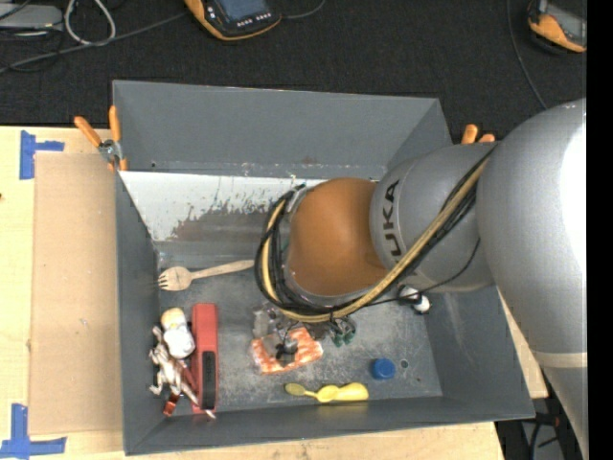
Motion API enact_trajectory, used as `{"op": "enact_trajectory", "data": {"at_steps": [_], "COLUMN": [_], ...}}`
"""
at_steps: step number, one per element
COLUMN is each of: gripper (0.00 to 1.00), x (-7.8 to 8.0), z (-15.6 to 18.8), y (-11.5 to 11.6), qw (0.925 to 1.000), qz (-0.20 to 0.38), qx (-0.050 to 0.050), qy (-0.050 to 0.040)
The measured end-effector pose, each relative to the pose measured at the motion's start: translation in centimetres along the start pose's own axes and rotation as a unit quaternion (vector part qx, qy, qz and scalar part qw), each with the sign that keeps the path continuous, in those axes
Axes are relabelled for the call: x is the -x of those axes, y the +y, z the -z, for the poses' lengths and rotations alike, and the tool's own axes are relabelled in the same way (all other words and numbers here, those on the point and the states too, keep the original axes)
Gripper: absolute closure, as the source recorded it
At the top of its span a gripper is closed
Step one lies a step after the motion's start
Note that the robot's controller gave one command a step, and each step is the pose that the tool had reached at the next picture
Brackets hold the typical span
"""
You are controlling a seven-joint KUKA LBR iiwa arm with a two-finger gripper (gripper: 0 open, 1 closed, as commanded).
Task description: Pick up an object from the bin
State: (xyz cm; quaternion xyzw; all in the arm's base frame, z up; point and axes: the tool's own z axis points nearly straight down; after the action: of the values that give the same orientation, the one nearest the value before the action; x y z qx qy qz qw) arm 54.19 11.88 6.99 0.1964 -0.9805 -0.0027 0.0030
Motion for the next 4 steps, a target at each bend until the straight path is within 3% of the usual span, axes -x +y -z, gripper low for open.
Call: {"op": "enact_trajectory", "data": {"at_steps": [2, 3, 4], "gripper": [1.00, 1.00, 1.00], "x": [0.2, 0.4, -0.1], "z": [1.1, 0.6, 0.5], "y": [0.2, 0.8, 1.5], "qw": [0.9967, 0.9986, 0.9990], "qz": [-0.081, 0.054, -0.044], "qx": [-0.001, 0.000, 0.000], "qy": [-0.0003, -0.0002, 0.0010]}}
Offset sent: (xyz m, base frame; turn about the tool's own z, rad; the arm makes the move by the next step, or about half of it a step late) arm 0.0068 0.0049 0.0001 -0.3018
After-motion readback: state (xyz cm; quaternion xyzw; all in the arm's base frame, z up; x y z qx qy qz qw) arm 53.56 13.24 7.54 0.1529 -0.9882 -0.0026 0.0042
